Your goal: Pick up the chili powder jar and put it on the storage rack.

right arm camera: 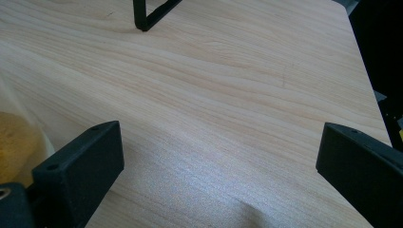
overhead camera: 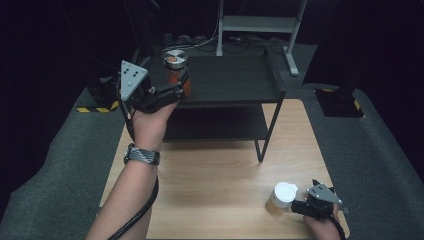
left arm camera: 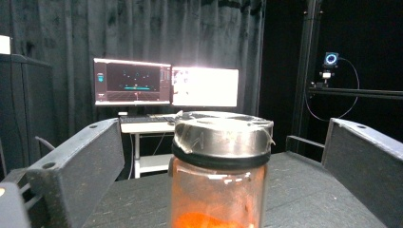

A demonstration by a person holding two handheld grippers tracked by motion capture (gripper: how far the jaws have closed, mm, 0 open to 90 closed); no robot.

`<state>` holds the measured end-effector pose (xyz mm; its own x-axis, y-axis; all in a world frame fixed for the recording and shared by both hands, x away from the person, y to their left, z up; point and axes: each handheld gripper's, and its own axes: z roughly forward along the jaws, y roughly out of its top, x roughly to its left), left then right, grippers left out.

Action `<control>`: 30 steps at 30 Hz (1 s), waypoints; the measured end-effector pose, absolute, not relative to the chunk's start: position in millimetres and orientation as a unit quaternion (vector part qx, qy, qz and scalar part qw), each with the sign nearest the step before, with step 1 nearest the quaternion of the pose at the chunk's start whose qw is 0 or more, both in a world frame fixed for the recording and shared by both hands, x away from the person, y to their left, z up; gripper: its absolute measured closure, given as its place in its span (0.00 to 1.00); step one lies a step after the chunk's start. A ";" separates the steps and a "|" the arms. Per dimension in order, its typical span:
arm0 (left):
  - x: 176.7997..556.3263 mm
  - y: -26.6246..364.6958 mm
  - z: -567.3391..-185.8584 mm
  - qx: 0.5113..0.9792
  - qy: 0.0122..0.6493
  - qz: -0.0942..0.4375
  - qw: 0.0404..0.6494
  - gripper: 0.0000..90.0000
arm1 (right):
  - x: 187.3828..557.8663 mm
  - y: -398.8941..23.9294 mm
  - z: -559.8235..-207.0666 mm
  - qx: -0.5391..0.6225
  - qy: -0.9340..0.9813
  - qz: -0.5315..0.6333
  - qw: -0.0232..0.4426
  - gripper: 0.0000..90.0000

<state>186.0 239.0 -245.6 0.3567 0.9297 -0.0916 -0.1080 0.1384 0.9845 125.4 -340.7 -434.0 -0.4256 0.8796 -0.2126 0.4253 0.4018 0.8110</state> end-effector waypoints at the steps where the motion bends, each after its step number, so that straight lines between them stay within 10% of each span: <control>1: 186.0 239.0 -245.6 0.517 0.397 0.405 0.641 0.00 | 125.4 -340.7 -434.0 0.424 0.770 0.346 0.328 0.01; 30: 141.3 263.9 -277.8 0.549 0.385 0.410 0.619 0.00 | 125.1 -338.3 -434.1 0.420 0.773 0.341 0.332 0.02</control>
<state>141.3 263.9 -277.8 0.3680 0.9294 -0.0261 -0.0846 0.0614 0.9945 125.1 -338.3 -434.1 -0.4265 0.8759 -0.2256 0.4232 0.4137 0.8061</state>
